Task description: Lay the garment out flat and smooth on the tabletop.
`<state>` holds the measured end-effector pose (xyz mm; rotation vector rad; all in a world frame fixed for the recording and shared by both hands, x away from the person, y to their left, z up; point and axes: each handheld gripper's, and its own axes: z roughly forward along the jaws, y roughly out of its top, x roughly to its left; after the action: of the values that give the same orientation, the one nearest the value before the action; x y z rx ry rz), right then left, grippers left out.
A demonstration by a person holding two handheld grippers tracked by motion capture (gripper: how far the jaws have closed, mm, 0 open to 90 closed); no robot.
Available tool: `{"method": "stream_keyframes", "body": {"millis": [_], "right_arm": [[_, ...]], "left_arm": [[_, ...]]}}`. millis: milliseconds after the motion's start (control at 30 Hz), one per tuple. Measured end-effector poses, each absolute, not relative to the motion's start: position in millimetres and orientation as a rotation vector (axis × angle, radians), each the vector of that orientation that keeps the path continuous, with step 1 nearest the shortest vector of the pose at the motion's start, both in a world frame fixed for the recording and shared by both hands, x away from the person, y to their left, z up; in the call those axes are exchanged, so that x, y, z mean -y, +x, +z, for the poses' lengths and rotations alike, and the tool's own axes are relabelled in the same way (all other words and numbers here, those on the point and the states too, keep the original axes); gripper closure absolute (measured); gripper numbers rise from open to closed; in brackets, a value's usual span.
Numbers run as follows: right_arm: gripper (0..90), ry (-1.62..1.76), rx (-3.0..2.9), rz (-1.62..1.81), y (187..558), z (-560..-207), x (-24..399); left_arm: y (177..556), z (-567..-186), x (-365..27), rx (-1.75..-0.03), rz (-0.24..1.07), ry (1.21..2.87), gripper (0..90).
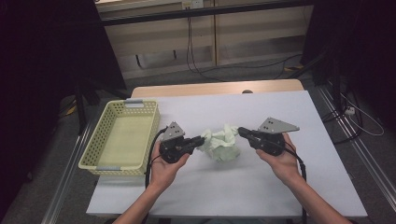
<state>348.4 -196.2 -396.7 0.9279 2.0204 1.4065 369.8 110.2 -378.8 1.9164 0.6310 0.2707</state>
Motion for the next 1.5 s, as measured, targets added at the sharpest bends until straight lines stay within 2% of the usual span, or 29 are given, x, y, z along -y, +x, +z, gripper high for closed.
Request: {"method": "stream_keyframes", "body": {"millis": [267, 367, 467, 633, 733, 800, 1000, 1067, 1200, 1233, 1267, 1300, 1500], "right_arm": [[89.2, 0.911, -2.048, 1.401, 348, -400, 189], [89.3, 0.937, -2.048, 1.365, 352, -404, 193], [89.3, 0.958, -2.045, 1.354, 354, -407, 198], [89.3, 1.002, -2.045, 1.318, 358, -415, 210], [89.3, 1.024, -2.037, 1.298, 361, -418, 216], [89.3, 1.038, -2.028, 1.28, 362, -420, 221], [89.1, 1.1, -2.006, 1.211, 369, -428, 237], [88.0, 1.125, -2.016, 1.191, 371, -432, 242], [78.0, 1.128, -2.01, 1.208, 369, -430, 241], [73.4, 1.107, -2.0, 1.233, 366, -424, 239], [73.4, 1.107, -2.0, 1.233, 366, -424, 239], [68.9, 1.085, -1.996, 1.255, 362, -419, 236], [70.1, 1.001, -2.057, 1.314, 352, -414, 220]], "left_arm": [[371, -378, -114, -0.648, 0.276, 1.907, 87.3], [379, -393, -110, -0.683, 0.218, 1.941, 81.4], [380, -401, -107, -0.685, 0.207, 1.964, 79.5], [381, -406, -104, -0.69, 0.201, 1.984, 70.8], [382, -407, -105, -0.701, 0.208, 1.994, 62.4], [382, -409, -105, -0.709, 0.221, 1.999, 60.8], [386, -417, -105, -0.734, 0.245, 2.039, 44.4], [385, -421, -102, -0.719, 0.24, 2.069, 43.4], [380, -428, -93, -0.69, 0.218, 2.109, 43.6], [379, -428, -91, -0.681, 0.209, 2.11, 49.0], [379, -429, -90, -0.67, 0.199, 2.113, 49.0], [378, -432, -87, -0.657, 0.187, 2.121, 53.4], [379, -440, -79, -0.638, 0.178, 2.152, 56.5]]}}
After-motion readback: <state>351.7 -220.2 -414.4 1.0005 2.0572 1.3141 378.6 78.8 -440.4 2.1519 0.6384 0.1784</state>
